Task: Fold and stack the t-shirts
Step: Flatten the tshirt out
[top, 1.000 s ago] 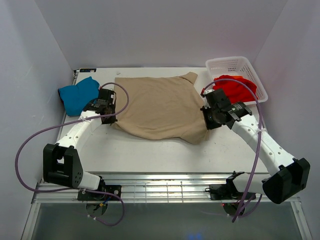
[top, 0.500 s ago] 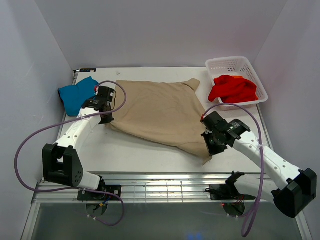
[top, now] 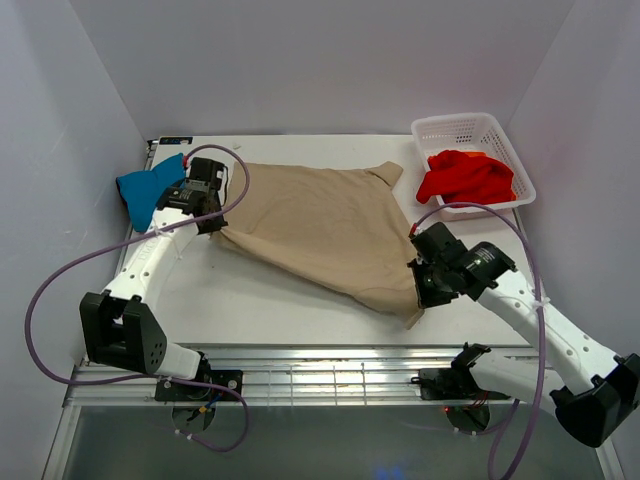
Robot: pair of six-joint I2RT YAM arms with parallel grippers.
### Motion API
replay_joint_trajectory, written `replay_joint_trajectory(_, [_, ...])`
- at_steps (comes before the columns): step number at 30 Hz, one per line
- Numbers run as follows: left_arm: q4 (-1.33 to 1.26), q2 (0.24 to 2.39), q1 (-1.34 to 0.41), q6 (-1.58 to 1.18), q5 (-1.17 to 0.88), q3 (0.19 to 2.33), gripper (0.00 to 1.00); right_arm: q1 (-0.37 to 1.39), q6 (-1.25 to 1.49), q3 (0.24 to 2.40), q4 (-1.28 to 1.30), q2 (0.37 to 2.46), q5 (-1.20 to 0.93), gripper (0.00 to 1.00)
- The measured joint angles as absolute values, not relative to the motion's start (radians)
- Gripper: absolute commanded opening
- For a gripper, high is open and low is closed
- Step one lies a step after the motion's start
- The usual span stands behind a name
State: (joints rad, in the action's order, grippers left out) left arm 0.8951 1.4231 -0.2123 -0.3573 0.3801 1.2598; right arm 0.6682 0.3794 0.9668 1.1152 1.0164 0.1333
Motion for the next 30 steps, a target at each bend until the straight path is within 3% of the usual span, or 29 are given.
replay_joint_trajectory(7, [0.901,1.404,-0.212,-0.356,0.372,1.285,0.00,0.668,0.390,0.992,1.114,0.979,0.132,0.08])
replay_joint_trajectory(12, [0.885,1.420,-0.212,-0.356,0.365,1.235,0.00,0.669,0.413,0.871,1.104,1.060,0.152,0.08])
replay_joint_trajectory(13, [0.880,1.430,-0.212,-0.355,0.364,1.218,0.01,0.670,0.421,0.853,1.113,1.086,0.157,0.11])
replay_joint_trajectory(15, [0.875,1.462,-0.212,-0.356,0.361,1.174,0.12,0.677,0.442,0.845,1.122,1.132,0.175,0.21])
replay_joint_trajectory(16, [0.875,1.481,-0.212,-0.356,0.361,1.157,0.25,0.681,0.453,0.846,1.121,1.146,0.186,0.41])
replay_joint_trajectory(19, [0.875,1.514,-0.212,-0.357,0.365,1.121,0.40,0.695,0.480,0.847,1.128,1.177,0.218,0.50])
replay_joint_trajectory(20, [0.876,1.513,-0.212,-0.358,0.368,1.116,0.42,0.702,0.486,0.848,1.129,1.185,0.230,0.63])
replay_joint_trajectory(21, [0.873,1.504,-0.212,-0.361,0.373,1.116,0.45,0.710,0.495,0.850,1.128,1.190,0.243,0.65])
replay_joint_trajectory(22, [0.865,1.489,-0.212,-0.363,0.379,1.115,0.48,0.717,0.499,0.857,1.130,1.192,0.255,0.81])
replay_joint_trajectory(28, [0.828,1.273,-0.212,-0.364,0.413,1.155,0.50,0.732,0.510,1.003,1.118,1.192,0.320,0.80])
replay_joint_trajectory(30, [0.810,1.194,-0.213,-0.366,0.406,1.193,0.45,0.732,0.501,1.041,1.078,1.188,0.331,0.78])
